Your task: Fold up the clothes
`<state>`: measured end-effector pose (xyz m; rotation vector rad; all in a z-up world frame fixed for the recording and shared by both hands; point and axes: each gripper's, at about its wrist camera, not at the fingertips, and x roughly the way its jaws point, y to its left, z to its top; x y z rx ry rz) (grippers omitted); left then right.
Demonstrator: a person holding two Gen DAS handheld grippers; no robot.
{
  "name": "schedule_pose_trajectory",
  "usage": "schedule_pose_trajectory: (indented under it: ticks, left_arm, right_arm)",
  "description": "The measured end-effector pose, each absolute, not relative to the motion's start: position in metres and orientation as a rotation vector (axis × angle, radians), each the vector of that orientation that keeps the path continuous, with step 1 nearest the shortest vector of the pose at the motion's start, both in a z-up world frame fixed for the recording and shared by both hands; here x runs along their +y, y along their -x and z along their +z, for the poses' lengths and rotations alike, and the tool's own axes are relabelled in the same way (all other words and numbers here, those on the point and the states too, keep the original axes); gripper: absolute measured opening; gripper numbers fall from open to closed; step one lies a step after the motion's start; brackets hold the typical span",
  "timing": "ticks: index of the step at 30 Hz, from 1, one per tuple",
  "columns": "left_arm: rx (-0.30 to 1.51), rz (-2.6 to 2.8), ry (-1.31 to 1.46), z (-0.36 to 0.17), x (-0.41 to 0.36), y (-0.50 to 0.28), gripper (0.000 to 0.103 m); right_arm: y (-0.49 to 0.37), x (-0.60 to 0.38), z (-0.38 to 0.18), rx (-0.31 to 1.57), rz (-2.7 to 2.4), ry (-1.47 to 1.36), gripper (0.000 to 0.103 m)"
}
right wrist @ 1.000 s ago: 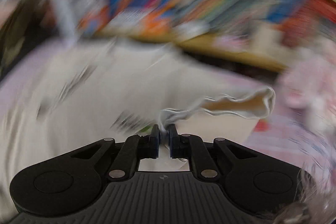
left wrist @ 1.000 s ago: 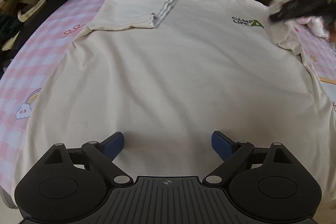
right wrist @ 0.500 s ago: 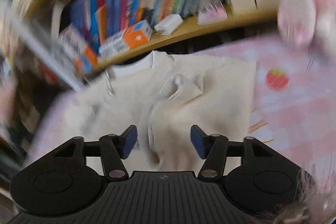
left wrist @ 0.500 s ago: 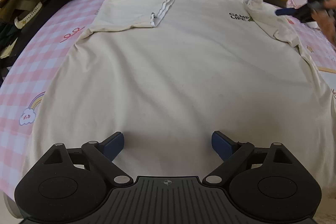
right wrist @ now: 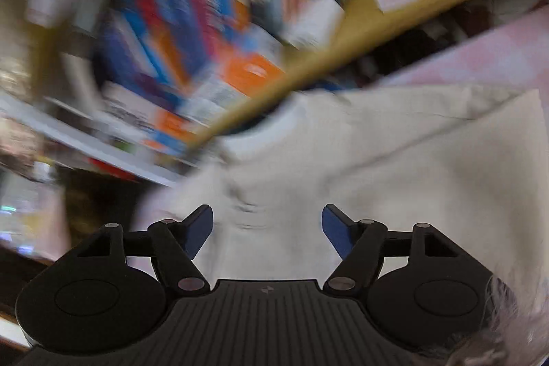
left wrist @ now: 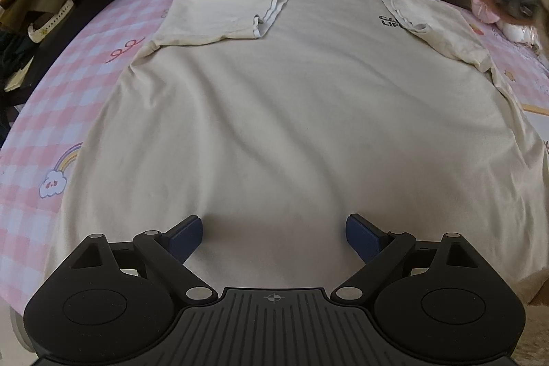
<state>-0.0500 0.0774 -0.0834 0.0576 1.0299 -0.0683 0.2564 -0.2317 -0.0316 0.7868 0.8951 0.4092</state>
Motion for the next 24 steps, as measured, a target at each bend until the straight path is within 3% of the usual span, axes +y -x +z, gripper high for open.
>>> schedule_pose_trajectory:
  ticks: [5, 6, 7, 10, 17, 21, 24]
  left_arm:
    - [1.014, -0.046, -0.037, -0.085, 0.077, 0.043, 0.093]
    - [1.012, -0.042, -0.036, -0.085, 0.076, 0.041, 0.094]
    - [1.012, -0.04, -0.035, -0.085, 0.074, 0.039, 0.094]
    - [1.021, -0.046, -0.039, -0.085, 0.068, 0.033, 0.094]
    - [1.035, -0.076, -0.067, -0.083, 0.053, 0.034, 0.094]
    - [1.031, -0.06, -0.049, -0.084, 0.053, 0.037, 0.094]
    - [1.021, -0.041, -0.033, -0.085, 0.053, 0.038, 0.094]
  right_arm:
    - [-0.197, -0.248, -0.011, 0.835, 0.235, -0.493, 0.066]
    - [-0.182, -0.244, -0.013, 0.832, 0.227, -0.416, 0.058]
    - [-0.168, -0.238, -0.015, 0.827, 0.224, -0.34, 0.043]
    - [-0.138, -0.209, -0.02, 0.781, 0.269, -0.142, 0.021]
    - [-0.118, -0.161, -0.039, 0.805, 0.341, 0.012, 0.014]
    - [-0.095, -0.206, -0.031, 0.794, 0.367, -0.187, 0.027]
    - [-0.076, -0.252, -0.037, 0.789, 0.218, -0.251, 0.029]
